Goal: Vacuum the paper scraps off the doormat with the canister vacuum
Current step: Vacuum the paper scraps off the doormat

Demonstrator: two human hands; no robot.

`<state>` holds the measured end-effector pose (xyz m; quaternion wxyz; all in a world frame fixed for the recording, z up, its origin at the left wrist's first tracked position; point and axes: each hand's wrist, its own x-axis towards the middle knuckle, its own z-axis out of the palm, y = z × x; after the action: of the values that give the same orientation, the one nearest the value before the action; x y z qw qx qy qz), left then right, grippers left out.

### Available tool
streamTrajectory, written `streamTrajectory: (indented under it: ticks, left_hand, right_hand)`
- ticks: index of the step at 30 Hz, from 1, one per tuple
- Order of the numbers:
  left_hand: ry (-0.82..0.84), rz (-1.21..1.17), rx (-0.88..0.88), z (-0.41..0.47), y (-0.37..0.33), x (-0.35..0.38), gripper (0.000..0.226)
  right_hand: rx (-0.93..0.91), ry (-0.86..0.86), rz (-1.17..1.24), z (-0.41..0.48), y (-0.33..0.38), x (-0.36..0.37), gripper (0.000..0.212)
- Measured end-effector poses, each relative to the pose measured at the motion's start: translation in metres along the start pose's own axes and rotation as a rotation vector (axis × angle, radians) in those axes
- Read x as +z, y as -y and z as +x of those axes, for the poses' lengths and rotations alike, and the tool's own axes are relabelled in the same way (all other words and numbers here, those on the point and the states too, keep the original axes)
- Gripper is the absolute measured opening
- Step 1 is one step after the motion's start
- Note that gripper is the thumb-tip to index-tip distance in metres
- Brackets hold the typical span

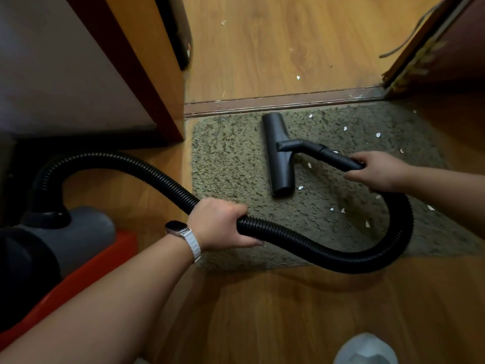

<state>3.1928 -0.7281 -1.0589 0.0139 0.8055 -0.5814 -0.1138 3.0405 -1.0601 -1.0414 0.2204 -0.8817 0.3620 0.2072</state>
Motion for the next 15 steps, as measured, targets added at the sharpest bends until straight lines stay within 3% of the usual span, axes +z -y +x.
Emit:
streamTrajectory:
  ticks: [6,15]
  left_hand:
    - [-0.047,-0.015,0.023,0.003,0.001,0.002,0.068]
    - [-0.119,-0.082,0.021,0.006,0.001,0.011,0.063]
  right_hand:
    - [-0.065,0.033,-0.027,-0.003,0.003,0.005,0.026]
    - [0.051,-0.071,0.151,0.008,-0.025,-0.008,0.023]
